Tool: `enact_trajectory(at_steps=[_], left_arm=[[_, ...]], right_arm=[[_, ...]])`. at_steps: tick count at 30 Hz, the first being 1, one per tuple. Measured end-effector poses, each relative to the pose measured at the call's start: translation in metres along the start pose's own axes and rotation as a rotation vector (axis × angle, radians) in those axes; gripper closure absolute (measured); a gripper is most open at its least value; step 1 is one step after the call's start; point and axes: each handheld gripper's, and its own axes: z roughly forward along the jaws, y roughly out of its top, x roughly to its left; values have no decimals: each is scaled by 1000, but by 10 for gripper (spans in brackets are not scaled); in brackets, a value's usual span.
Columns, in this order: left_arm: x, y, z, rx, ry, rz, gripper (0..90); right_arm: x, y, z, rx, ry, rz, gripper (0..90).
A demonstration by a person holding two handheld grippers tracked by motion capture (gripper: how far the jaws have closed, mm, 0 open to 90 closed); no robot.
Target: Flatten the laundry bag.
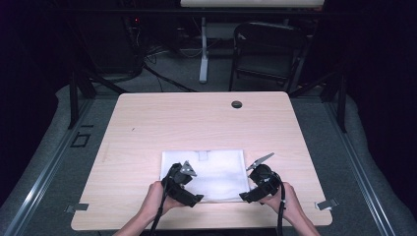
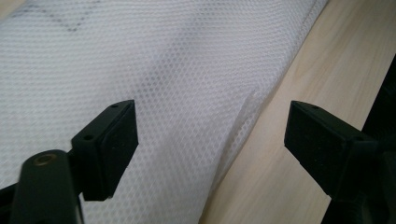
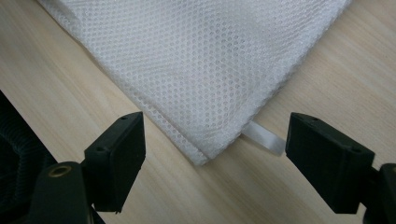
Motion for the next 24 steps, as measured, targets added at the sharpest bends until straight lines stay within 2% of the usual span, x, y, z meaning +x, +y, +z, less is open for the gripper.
enact_trajectory(at_steps=[3, 4, 5, 6, 8, 11, 16, 18, 24], left_arm=[[-4, 7, 10, 19, -12, 33, 242], [-5, 9, 14, 26, -10, 43, 264], [-6, 10, 16, 31, -17, 55, 275], [-7, 11, 18, 39, -23, 62, 317], [-8, 13, 23, 54, -30, 82, 331], [-10, 15, 29, 79, -31, 103, 420], [-12, 14, 35, 108, -17, 145, 549], [-12, 13, 35, 106, -11, 151, 622], [-9, 10, 34, 84, -3, 151, 727]], right_arm=[[0, 0, 1, -6, 16, 10, 212], [-1, -1, 1, 4, 0, -5, 215], [-1, -1, 1, 9, -3, -1, 218], [-1, -1, 1, 14, -1, -2, 220], [-1, 0, 1, 16, 5, -5, 227], [-1, -1, 3, 5, 27, 13, 233], [-1, -1, 2, 7, 21, 10, 252], [-2, -1, 1, 18, 13, 3, 260], [-1, -1, 2, 12, 21, 5, 276]])
